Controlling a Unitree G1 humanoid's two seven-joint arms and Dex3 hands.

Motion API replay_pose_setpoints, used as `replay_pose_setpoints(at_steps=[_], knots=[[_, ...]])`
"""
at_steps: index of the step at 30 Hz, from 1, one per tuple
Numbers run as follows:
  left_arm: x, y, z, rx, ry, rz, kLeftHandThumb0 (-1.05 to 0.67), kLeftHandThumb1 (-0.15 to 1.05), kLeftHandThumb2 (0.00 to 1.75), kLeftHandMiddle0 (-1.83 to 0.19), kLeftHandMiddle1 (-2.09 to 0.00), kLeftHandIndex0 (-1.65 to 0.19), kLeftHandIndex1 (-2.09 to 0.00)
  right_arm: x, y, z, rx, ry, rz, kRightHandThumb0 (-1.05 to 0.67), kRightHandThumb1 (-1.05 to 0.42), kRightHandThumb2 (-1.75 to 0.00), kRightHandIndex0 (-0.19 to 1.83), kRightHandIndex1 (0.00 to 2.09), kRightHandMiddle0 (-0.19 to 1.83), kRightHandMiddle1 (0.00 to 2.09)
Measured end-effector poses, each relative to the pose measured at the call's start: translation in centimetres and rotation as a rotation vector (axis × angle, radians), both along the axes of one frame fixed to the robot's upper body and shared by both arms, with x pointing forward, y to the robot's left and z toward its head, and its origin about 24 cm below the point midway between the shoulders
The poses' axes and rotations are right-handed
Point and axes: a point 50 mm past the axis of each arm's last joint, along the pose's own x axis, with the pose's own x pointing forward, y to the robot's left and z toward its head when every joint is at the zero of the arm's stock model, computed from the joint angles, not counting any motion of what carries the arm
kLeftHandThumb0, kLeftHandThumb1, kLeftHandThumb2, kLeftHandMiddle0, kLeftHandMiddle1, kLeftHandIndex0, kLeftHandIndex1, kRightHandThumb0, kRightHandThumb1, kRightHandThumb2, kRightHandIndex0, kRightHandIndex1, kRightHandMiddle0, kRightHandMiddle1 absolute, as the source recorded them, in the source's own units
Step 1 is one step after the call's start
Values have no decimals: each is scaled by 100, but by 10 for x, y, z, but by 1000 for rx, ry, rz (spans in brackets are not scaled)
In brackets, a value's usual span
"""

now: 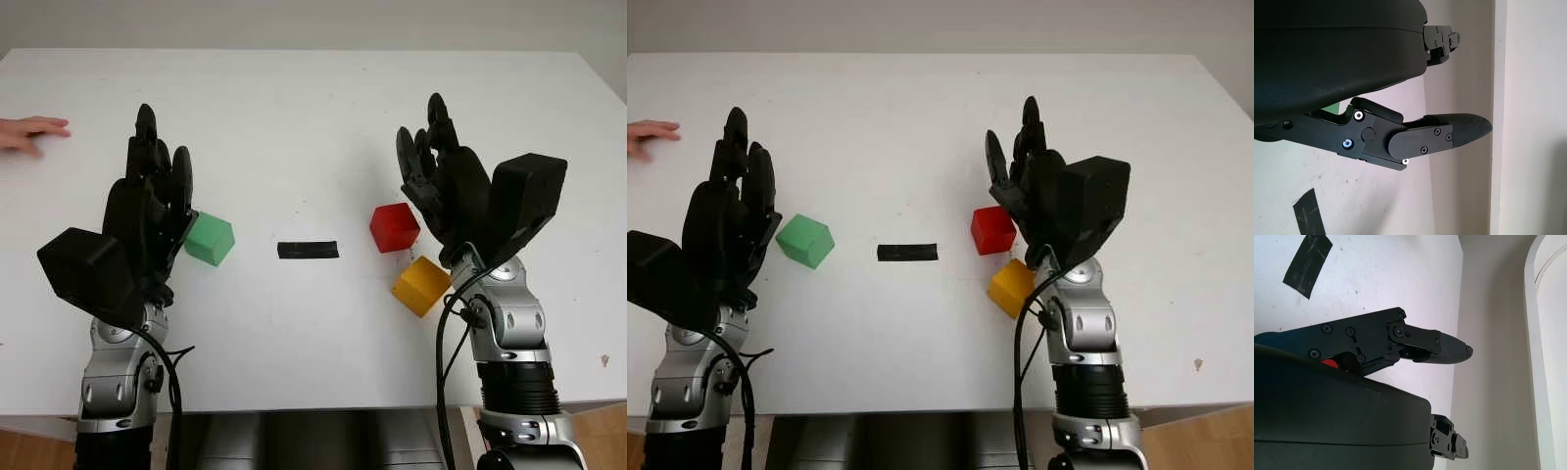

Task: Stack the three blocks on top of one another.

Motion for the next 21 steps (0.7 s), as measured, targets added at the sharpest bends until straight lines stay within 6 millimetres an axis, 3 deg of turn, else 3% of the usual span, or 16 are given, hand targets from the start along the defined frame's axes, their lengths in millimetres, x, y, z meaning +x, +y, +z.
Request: replay_pose_setpoints(at_steps=[10, 12, 16, 21], knots=[[2, 0, -2, -2, 13, -1, -70, 105, 53, 14, -5, 9, -5, 3, 1, -1, -7, 1, 18, -48, -105, -50, -19, 0, -19, 0], [2, 0, -2, -1, 12, 1, -70, 105, 53, 14, -5, 8, -5, 3, -1, 0, -30, -8, 27, -49, -105, -42, -16, 2, -16, 2], [2, 0, -2, 3, 9, 3, -70, 105, 53, 15, -5, 9, -5, 5, -16, 10, -181, -49, -10, -52, -102, -12, 10, 14, 9, 15], [2, 0, -1, 16, 1, 9, -69, 105, 54, 15, -5, 10, -5, 8, -34, 37, -470, -154, -47, -47, -86, -3, 40, 30, 32, 33]])
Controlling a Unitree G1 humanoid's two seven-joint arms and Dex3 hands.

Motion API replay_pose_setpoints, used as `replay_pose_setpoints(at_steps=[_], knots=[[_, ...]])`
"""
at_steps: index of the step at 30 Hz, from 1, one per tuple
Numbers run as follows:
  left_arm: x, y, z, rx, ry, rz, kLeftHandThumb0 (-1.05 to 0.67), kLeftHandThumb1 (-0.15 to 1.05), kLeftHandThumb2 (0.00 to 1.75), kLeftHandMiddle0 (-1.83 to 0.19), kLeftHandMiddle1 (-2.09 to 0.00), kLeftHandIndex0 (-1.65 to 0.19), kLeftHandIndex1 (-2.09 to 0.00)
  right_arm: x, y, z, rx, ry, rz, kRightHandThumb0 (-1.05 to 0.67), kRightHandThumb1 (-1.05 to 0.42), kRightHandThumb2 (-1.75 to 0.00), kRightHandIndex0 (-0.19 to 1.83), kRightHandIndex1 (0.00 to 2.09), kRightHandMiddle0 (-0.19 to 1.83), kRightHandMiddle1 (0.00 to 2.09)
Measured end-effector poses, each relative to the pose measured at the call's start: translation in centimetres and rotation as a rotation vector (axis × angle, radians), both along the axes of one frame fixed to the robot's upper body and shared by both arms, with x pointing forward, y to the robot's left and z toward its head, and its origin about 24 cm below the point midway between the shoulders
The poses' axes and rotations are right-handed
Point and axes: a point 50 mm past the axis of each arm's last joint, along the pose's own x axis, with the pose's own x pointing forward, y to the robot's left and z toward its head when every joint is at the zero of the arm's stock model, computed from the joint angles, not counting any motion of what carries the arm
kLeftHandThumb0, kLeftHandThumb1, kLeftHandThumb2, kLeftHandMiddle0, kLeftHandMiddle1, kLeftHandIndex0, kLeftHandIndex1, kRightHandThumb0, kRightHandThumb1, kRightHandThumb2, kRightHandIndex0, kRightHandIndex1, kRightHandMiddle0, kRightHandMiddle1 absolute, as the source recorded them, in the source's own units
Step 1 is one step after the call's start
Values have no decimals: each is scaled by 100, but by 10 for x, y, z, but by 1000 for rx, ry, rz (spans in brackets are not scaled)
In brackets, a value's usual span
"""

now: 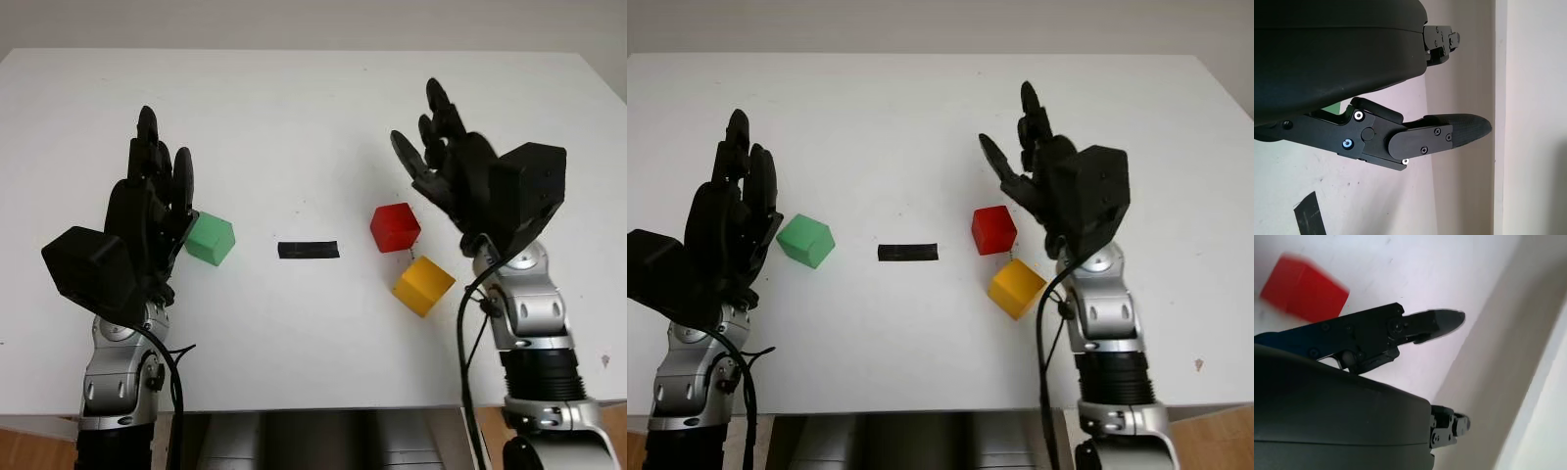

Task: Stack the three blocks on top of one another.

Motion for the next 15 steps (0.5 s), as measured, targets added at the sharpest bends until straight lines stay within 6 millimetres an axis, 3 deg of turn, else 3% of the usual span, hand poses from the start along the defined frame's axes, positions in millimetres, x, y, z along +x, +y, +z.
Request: replay_pose_setpoints(at_steps=[6, 15], knots=[[0, 0, 0, 5, 0, 4, -69, 105, 55, 16, -5, 10, -5, -2, -11, 15, -300, -24, -16, -42, -74, -4, 49, 26, 44, 29], [0, -4, 0, -7, -11, 11, -69, 105, 53, 14, -6, 9, -5, -13, -5, 29, -742, -63, 41, -51, -75, -5, 46, 13, 51, 10]])
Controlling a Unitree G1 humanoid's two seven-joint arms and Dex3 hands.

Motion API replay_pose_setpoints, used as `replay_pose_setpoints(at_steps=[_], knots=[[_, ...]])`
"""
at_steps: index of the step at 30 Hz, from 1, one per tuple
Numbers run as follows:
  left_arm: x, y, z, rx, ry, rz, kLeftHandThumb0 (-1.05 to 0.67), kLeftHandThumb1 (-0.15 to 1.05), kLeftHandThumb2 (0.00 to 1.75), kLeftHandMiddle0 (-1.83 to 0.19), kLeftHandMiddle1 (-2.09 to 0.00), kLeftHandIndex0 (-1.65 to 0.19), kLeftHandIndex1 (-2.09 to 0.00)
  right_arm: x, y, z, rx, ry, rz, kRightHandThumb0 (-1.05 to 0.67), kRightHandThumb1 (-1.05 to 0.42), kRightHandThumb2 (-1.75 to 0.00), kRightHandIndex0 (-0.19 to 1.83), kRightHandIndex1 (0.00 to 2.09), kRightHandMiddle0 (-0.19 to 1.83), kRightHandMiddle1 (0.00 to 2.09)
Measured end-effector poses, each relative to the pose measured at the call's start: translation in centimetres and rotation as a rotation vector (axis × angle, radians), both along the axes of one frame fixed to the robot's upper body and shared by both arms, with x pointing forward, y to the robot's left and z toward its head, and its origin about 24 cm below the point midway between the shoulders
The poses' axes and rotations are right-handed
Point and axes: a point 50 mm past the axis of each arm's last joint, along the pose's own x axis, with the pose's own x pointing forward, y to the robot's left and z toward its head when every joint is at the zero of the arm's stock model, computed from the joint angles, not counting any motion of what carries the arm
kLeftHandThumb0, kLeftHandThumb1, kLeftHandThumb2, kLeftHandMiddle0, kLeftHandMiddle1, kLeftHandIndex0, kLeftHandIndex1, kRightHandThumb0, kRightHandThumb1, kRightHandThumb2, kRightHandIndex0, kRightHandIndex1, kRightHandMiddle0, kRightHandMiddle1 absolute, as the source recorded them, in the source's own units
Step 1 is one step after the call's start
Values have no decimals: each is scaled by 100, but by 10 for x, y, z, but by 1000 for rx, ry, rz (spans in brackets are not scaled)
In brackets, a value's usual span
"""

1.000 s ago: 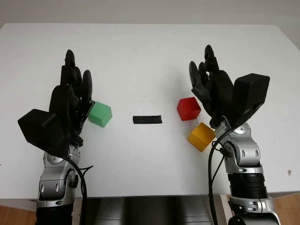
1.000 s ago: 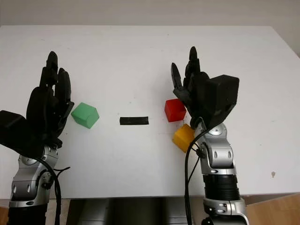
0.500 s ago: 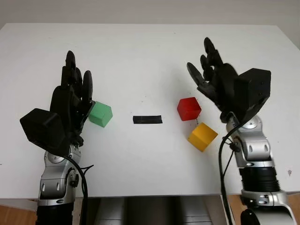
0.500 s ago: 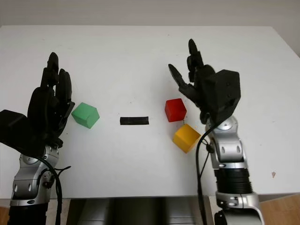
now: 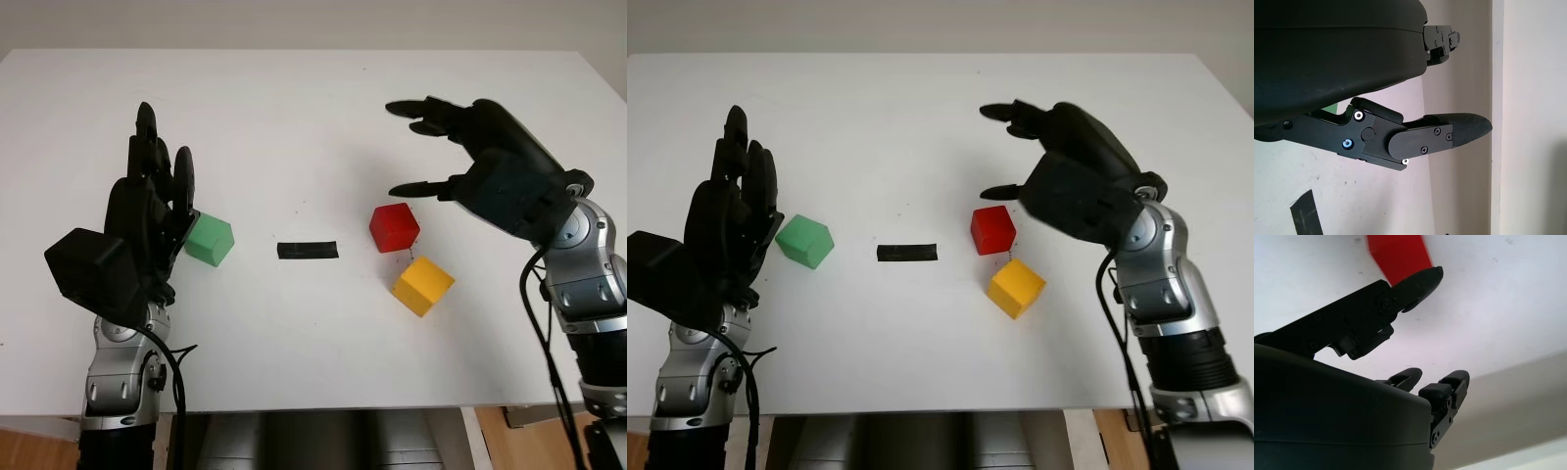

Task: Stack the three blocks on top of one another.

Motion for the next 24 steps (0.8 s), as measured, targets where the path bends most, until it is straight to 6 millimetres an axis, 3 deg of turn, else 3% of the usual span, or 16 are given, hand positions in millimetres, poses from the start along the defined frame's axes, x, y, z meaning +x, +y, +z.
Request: replay_pose_setpoints(at_steps=[13, 24], knots=[[0, 0, 0, 1, 3, -2, -69, 105, 54, 14, -5, 10, -5, -3, 21, -13, -300, 129, 50, -51, -76, -6, 45, 8, 49, 5], [0, 0, 0, 1, 5, 0, -69, 105, 54, 12, -6, 7, -6, -2, 24, -15, -355, 98, 75, -53, -76, -6, 50, 9, 50, 6]])
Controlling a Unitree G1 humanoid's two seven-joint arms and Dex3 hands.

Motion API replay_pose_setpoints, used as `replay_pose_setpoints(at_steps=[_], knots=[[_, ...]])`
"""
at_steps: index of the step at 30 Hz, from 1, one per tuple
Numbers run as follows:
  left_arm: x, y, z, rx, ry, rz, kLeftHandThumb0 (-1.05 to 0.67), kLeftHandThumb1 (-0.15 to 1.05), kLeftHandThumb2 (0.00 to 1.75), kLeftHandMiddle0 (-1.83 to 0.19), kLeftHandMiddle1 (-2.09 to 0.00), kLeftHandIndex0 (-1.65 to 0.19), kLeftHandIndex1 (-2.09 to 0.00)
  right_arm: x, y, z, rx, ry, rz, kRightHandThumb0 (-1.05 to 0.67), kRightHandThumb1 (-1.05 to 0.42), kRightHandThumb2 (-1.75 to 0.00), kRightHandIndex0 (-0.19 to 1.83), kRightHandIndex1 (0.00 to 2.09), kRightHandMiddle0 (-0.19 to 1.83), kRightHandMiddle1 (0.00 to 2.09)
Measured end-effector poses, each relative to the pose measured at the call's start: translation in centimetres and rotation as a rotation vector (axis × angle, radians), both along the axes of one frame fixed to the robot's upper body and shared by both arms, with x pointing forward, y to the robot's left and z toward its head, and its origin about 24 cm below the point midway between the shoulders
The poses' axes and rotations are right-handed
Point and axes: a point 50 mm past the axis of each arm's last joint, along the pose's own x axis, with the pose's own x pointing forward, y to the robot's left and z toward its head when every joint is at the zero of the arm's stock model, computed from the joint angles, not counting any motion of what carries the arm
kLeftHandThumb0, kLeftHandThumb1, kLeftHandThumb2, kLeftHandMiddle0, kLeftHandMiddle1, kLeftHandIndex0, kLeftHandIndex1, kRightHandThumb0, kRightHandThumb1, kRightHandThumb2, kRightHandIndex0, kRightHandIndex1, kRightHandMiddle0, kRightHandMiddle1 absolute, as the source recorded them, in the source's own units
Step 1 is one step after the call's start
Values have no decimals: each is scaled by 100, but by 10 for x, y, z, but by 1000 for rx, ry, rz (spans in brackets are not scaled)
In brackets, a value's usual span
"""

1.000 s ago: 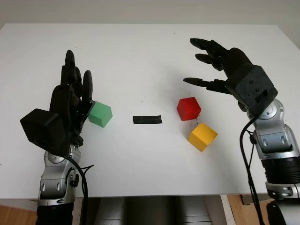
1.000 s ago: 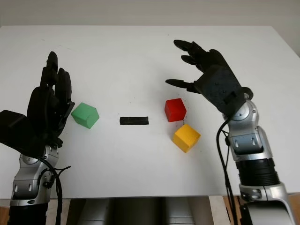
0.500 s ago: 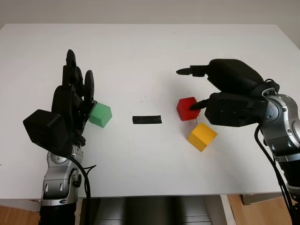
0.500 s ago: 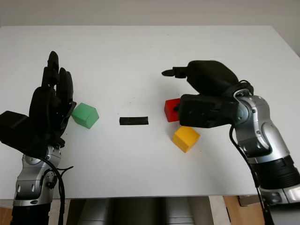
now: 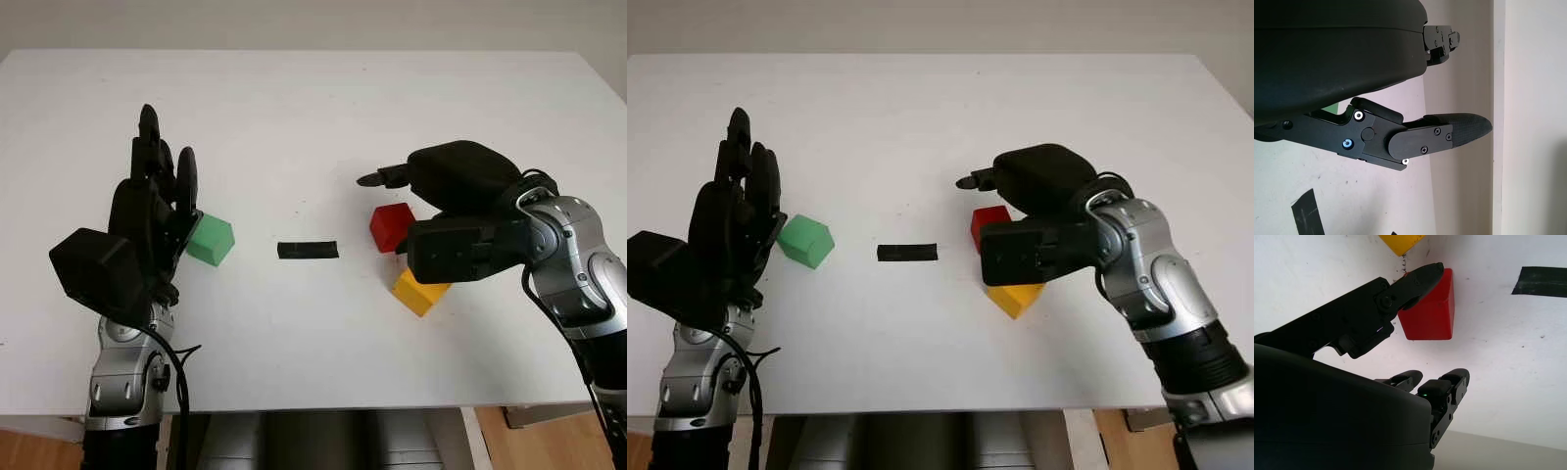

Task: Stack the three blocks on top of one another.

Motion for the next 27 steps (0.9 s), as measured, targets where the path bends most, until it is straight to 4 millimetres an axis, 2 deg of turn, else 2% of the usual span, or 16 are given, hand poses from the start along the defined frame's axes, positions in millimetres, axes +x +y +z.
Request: replay_pose_setpoints(at_steps=[12, 27], knots=[[0, 0, 0, 0, -2, -2, -69, 105, 54, 12, -5, 8, -6, 7, -8, -13, -34, -91, -28, -50, -78, -6, 64, 15, 59, 9], [0, 1, 0, 2, -10, -6, -69, 105, 54, 12, -5, 8, -5, 11, -11, -21, -65, -47, -70, -54, -82, -6, 61, 14, 58, 8]])
